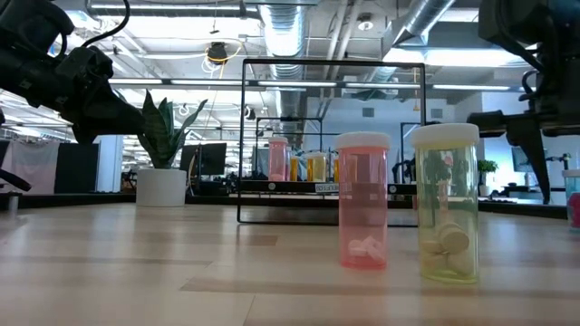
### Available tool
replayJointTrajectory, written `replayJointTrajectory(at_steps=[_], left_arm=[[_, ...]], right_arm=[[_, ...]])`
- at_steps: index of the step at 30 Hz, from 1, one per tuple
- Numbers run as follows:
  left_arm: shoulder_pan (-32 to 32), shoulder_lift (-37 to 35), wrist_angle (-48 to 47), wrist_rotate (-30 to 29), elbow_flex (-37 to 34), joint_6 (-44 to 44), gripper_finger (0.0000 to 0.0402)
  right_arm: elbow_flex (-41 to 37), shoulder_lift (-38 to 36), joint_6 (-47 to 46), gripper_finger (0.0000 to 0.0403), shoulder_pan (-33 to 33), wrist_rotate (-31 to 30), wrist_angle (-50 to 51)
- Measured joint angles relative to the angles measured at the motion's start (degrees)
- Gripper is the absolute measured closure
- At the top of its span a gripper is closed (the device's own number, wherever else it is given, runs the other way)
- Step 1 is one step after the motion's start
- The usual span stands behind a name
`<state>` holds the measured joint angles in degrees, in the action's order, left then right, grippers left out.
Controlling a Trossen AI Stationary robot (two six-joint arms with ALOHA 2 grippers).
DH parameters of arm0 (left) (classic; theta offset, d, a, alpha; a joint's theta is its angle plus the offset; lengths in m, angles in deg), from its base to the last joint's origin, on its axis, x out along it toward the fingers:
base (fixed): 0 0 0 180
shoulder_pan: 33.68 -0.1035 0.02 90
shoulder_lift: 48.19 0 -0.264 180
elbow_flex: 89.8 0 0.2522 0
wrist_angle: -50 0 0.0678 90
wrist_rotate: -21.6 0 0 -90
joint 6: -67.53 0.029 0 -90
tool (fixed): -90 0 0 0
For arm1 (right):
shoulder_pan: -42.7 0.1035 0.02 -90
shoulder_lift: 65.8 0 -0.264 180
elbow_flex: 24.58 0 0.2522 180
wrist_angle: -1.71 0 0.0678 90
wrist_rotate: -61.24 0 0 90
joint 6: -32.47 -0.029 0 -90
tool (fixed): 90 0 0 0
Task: Pick and place medicine bottles onto shelf by color
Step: Put the bottom small blue pill bottle on the shelf aligned with the other small blue pill bottle
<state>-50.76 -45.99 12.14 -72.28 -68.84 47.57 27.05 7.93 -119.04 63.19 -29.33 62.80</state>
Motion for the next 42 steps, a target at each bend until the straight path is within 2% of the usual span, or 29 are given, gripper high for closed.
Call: replayJointTrajectory(at_steps=[12, 22, 27, 34, 42], left_arm=[[0.0, 0.0, 0.0, 0.0, -0.02, 0.0, 0.0274], [0.02, 0.02, 0.0, 0.0, -0.02, 0.0, 0.0274], [0.01, 0.02, 0.0, 0.0, 0.0, 0.0, 0.0274], [0.02, 0.02, 0.0, 0.0, -0.01, 0.0, 0.0274], [0.0, 0.0, 0.0, 0.0, -0.02, 0.0, 0.0274]], right_arm=[[0.02, 0.0, 0.5, 0.0259, -0.31, -1.1, -0.04], [0.07, -4.0, 3.99, 0.0262, -5.07, -1.09, 1.23], [0.36, -6.56, 8.64, 0.0275, -9.67, -0.99, 3.42], [7.53, -5.3, 22.83, 0.0283, -18.86, 0.4, 12.1], [16.41, 0.48, 43.34, 0.0283, -29.87, -0.26, 12.73]])
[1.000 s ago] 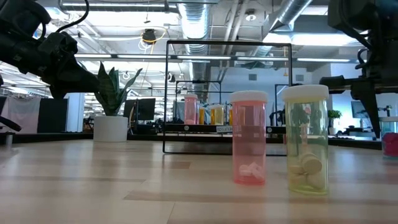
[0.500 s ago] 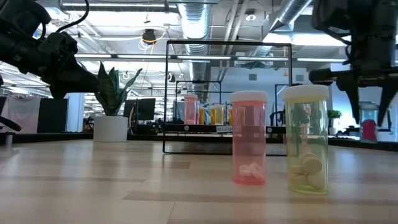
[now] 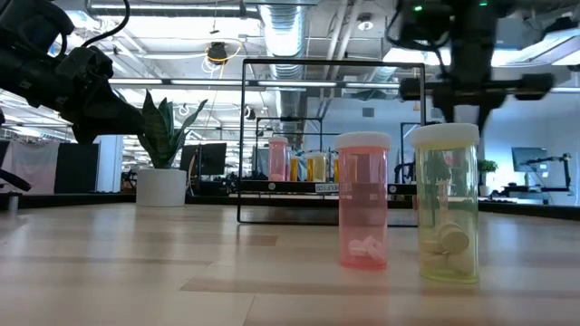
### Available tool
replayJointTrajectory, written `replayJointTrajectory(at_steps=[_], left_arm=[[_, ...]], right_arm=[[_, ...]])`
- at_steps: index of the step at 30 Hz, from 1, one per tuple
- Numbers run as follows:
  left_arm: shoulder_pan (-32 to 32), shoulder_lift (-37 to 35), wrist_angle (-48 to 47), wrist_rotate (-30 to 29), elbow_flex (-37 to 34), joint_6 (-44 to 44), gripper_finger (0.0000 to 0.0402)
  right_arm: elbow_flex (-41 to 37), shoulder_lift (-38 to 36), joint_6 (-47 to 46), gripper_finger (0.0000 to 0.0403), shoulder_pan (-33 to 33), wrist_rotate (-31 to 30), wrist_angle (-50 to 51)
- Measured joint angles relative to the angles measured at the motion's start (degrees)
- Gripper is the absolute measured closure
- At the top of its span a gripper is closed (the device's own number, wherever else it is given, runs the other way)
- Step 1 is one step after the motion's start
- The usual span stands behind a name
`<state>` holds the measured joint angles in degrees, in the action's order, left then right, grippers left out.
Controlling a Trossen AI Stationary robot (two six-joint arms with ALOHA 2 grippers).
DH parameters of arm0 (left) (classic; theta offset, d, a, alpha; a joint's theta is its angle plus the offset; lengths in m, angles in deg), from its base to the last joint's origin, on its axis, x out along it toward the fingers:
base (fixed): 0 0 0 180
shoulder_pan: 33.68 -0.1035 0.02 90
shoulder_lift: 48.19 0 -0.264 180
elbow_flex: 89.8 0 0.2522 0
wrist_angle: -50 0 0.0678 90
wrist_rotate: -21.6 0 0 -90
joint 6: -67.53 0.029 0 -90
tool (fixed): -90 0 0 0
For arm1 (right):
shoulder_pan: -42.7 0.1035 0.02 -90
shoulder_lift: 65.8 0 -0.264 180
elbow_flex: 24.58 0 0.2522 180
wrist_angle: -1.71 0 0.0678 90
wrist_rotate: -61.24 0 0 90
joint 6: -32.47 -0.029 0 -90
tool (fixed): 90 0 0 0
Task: Pick and place medicine bottles onto shelf by color
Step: Put the bottom small blue pill bottle on the shelf aligned with the other small blue pill bottle
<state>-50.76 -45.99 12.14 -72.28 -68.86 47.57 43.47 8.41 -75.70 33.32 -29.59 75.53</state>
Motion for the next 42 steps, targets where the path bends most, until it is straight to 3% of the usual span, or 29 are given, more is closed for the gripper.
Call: replayJointTrajectory(at_steps=[6, 17, 42], left_arm=[[0.01, 0.02, 0.0, 0.02, 0.02, 0.0, 0.0274], [0.01, 0.02, 0.0, -0.04, 0.0, 0.0, 0.0274], [0.01, 0.02, 0.0, -0.02, 0.02, 0.0, 0.0274]], right_arm=[[9.56, 8.04, 12.94, 0.0283, -4.7, 0.92, 2.84], [26.84, 23.98, 28.47, 0.0284, -6.54, 0.69, 7.1], [47.02, 42.22, 38.49, 0.0284, -4.33, 0.74, 8.09]])
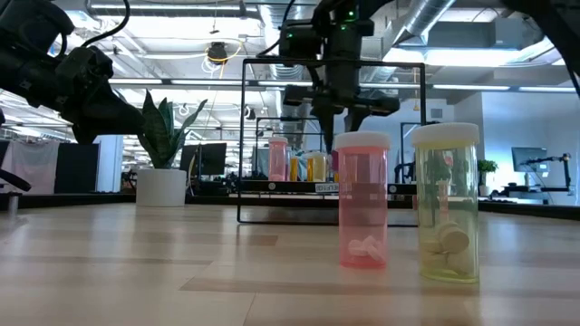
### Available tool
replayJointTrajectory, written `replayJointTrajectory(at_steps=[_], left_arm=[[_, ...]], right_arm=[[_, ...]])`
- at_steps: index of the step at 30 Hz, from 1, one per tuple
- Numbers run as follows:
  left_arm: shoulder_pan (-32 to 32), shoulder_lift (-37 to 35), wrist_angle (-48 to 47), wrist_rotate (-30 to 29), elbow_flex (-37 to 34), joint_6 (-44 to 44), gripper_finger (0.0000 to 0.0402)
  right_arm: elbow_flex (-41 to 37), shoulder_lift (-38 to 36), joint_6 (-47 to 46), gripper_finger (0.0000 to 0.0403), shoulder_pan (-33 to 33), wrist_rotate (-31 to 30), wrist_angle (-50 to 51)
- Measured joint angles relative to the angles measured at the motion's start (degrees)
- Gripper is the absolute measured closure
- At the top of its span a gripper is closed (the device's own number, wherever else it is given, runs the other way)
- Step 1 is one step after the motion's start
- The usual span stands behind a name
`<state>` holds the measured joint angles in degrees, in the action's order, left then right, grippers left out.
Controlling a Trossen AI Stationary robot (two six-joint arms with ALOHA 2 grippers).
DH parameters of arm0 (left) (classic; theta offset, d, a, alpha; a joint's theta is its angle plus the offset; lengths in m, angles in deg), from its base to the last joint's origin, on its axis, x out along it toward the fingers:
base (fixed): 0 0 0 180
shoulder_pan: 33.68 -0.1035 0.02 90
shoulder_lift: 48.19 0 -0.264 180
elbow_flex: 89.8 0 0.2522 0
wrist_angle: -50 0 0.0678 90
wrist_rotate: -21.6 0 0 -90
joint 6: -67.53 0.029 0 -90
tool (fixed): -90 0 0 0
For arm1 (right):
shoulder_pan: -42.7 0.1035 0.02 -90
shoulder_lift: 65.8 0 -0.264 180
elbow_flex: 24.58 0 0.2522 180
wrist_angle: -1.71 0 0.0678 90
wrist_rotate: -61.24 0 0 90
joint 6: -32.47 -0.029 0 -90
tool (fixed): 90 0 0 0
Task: Pick and place medicine bottles onto shelf by color
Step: Put the bottom small blue pill bottle on the shelf aligned with the other small blue pill bottle
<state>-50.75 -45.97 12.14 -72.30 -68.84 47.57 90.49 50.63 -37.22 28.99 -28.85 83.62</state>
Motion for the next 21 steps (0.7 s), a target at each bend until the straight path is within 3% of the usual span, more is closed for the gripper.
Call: replayJointTrajectory(at_steps=[21], left_arm=[[0.01, 0.0, 0.0, 0.02, -0.02, 0.0, 0.0274]], right_arm=[[1.55, 1.06, 4.41, 0.0275, 2.2, -3.26, -3.81]])
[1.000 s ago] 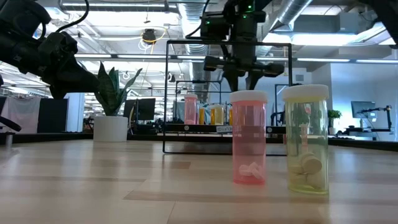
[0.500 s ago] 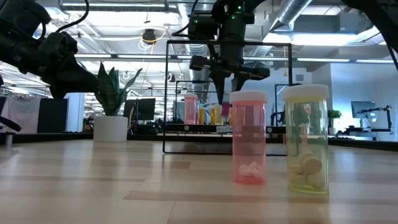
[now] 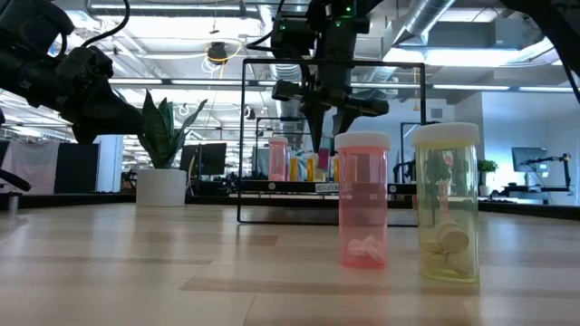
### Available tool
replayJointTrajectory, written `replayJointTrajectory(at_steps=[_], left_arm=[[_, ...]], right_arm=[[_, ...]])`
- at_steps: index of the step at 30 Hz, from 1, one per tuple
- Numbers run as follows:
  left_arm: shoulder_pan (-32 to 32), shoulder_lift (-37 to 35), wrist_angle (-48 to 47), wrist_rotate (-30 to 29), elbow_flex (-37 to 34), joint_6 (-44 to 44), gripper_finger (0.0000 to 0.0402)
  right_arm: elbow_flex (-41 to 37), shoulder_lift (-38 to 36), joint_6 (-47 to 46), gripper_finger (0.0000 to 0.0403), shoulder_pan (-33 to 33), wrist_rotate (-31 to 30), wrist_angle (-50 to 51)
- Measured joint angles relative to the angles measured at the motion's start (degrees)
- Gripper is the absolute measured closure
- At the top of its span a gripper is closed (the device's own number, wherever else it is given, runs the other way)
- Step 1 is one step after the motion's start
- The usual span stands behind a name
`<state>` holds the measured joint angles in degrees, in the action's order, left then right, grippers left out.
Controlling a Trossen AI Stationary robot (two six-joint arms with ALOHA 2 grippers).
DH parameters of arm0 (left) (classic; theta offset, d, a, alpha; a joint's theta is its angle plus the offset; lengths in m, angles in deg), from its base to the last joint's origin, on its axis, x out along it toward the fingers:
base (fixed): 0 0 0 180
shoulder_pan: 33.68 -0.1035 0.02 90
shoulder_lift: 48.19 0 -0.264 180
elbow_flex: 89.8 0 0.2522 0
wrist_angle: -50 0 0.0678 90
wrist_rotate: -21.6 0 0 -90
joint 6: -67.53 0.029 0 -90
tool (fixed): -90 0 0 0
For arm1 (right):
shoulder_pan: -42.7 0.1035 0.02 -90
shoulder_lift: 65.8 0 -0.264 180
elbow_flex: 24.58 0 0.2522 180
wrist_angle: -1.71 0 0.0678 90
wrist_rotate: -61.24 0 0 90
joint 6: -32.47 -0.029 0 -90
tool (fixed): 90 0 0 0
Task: Pick and place medicine bottles onto shelf by color
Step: Put the bottom small blue pill bottle on the shelf aligned with the other small blue pill bottle
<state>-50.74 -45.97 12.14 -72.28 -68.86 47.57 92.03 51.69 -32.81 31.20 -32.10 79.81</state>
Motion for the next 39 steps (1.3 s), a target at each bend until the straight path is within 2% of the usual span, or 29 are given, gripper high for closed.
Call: replayJointTrajectory(at_steps=[20, 39], left_arm=[[-0.02, 0.0, 0.0, -0.02, 0.0, 0.0, 0.0274], [-0.01, -0.01, 0.0, 0.0, 0.0, 0.0, 0.0274]], right_arm=[[0.01, 1.05, -0.21, 0.0275, 2.14, -4.17, -0.43], [-0.04, 2.23, 0.7, 0.0274, 0.84, -1.96, -0.25]])
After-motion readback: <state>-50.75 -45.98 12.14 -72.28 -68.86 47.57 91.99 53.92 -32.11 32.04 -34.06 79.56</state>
